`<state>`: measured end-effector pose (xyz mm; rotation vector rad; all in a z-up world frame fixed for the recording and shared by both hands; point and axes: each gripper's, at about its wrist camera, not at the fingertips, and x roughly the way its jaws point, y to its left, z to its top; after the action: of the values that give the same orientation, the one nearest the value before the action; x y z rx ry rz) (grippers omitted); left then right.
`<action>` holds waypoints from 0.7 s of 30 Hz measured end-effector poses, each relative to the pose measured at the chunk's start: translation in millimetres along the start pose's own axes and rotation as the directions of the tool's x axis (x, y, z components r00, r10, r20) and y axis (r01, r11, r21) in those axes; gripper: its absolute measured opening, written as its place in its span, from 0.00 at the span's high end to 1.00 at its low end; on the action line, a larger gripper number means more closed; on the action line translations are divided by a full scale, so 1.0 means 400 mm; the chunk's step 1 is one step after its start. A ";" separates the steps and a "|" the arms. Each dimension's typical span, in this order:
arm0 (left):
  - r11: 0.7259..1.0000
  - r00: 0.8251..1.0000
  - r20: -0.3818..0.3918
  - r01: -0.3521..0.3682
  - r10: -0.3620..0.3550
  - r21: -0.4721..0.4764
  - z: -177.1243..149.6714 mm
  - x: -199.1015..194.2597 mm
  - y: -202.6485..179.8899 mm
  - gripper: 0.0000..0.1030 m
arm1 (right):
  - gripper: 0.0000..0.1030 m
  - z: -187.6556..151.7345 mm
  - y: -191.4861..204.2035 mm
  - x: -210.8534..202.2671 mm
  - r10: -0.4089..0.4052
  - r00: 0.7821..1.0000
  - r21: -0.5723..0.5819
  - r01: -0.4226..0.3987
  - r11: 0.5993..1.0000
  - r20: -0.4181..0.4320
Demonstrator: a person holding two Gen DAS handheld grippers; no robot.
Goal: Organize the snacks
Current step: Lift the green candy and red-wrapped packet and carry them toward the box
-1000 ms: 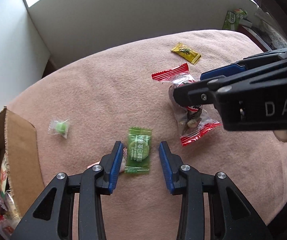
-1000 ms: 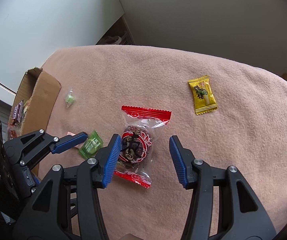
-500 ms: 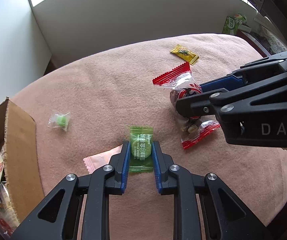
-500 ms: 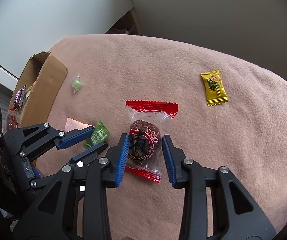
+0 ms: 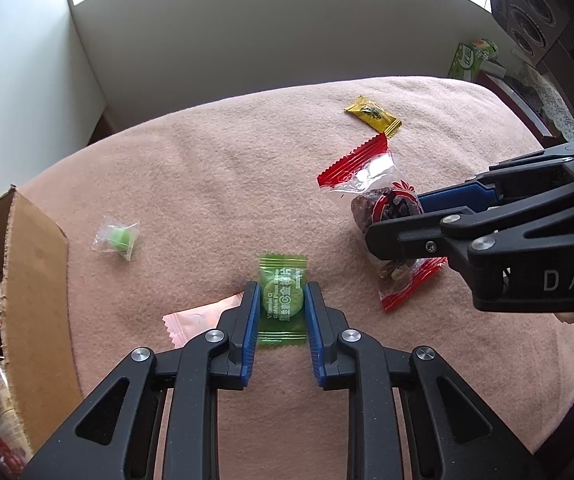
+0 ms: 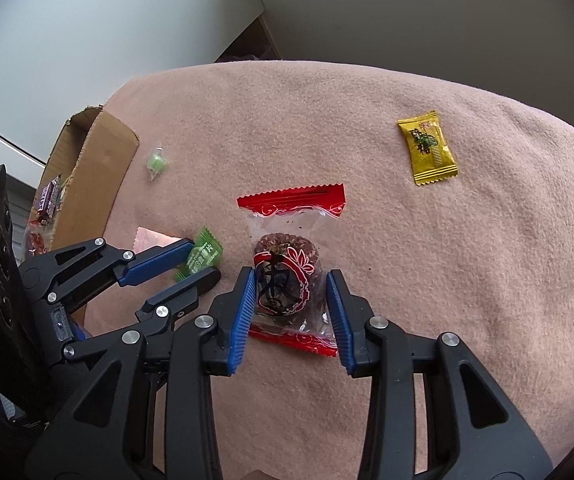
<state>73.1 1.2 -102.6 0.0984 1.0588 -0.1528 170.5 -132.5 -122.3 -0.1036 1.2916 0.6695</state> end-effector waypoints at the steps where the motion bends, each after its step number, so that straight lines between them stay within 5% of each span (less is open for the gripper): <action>1: 1.000 1.000 0.001 0.002 -0.002 0.001 0.000 0.000 0.000 0.80 | 0.63 -0.001 0.003 0.002 -0.007 1.000 -0.007 0.007 1.000 0.000; 8: 1.000 1.000 0.015 0.010 -0.010 0.001 -0.008 -0.005 0.005 0.80 | 0.66 -0.015 0.016 0.000 -0.043 0.999 -0.038 0.044 0.998 0.016; 21: 1.000 0.999 0.037 0.028 -0.029 0.012 -0.049 -0.033 -0.021 0.81 | 0.66 -0.065 -0.037 -0.027 0.019 0.995 0.056 -0.025 0.998 0.096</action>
<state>48.2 -3.0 -100.7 0.0904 1.0223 -0.1858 154.8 -159.9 -124.6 -0.0102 1.2202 0.6485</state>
